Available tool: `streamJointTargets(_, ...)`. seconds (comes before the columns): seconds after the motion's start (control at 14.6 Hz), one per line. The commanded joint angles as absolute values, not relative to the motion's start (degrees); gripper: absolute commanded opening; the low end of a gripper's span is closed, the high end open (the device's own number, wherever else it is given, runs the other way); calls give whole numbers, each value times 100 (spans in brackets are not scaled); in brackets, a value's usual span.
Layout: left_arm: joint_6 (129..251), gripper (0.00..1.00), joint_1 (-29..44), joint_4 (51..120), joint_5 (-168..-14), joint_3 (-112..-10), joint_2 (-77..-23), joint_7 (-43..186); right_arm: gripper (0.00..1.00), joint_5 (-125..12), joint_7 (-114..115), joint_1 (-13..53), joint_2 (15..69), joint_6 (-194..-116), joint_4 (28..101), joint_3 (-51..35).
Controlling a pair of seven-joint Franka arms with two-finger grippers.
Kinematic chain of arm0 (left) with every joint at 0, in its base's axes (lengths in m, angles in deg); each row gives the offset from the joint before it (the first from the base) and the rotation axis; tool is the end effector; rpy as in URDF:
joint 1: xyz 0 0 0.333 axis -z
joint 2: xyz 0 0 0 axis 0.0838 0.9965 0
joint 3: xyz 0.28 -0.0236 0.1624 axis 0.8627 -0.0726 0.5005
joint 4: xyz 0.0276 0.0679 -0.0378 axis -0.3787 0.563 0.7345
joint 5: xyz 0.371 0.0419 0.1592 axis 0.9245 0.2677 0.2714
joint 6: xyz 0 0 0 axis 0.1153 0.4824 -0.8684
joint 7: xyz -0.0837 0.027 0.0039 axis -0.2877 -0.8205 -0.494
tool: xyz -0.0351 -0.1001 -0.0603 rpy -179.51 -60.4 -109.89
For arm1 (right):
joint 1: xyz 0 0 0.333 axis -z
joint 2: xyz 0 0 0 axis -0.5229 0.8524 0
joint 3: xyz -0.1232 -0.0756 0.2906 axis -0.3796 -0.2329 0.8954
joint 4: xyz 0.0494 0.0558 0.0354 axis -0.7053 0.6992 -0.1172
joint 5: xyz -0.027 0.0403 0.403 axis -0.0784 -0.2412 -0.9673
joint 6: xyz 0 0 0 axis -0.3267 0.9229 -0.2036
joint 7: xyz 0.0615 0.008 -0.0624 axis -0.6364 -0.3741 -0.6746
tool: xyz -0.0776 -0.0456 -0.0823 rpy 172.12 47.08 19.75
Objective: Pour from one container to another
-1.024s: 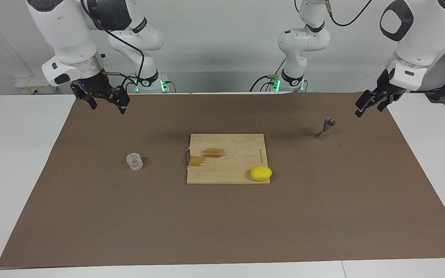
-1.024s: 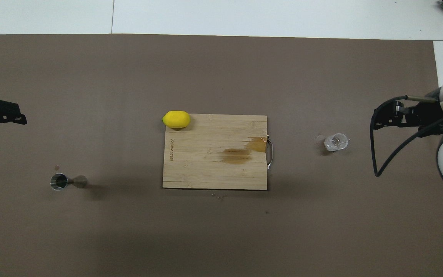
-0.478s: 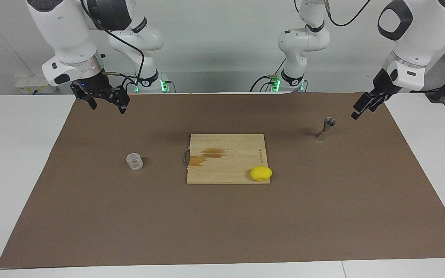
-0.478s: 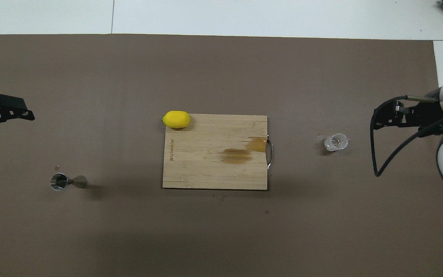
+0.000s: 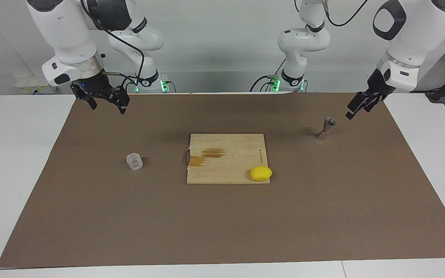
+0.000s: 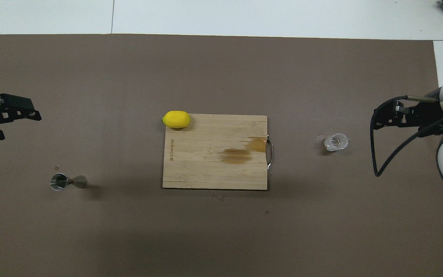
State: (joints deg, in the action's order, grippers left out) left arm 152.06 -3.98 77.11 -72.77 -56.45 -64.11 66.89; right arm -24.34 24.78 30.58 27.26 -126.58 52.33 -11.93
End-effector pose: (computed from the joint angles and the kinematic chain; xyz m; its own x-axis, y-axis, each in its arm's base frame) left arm 0.5587 -0.0048 0.5810 0.9285 0.3710 0.0135 0.3660 -0.9208 0.1351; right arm 0.5675 0.0388 0.5997 0.9781 -0.2043 -0.0406 -0.2027 -0.9785 0.0391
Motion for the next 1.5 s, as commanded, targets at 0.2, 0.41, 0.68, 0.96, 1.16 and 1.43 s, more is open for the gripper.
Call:
streamJointTargets(0.2,15119,100,-164,7836,-7327,-5584,-6559,6939,100,-2431,2325,3118,2680,-12677,5277,-1174)
streamJointTargets(0.41,15023,100,-514,8011,-7887,-5541,-6638,8534,100,-2431,2325,3118,2680,-12677,5277,-1174)
streamJointTargets(0.68,14532,100,-1471,8170,-8967,-5541,-6587,10539,100,-2431,2325,3118,2680,-12677,5277,-1174)
streamJointTargets(0.96,14101,100,-2430,8144,-9742,-5541,-6051,12710,100,-2431,2325,3118,2680,-12677,5277,-1174)
streamJointTargets(1.16,13855,100,-3124,8126,-10174,-5549,-5542,14544,100,-2431,2325,3118,2680,-12677,5277,-1174)
streamJointTargets(1.43,13328,100,-3898,8074,-10666,-5549,-4567,16648,100,-2431,2325,3118,2680,-12677,5277,-1174)
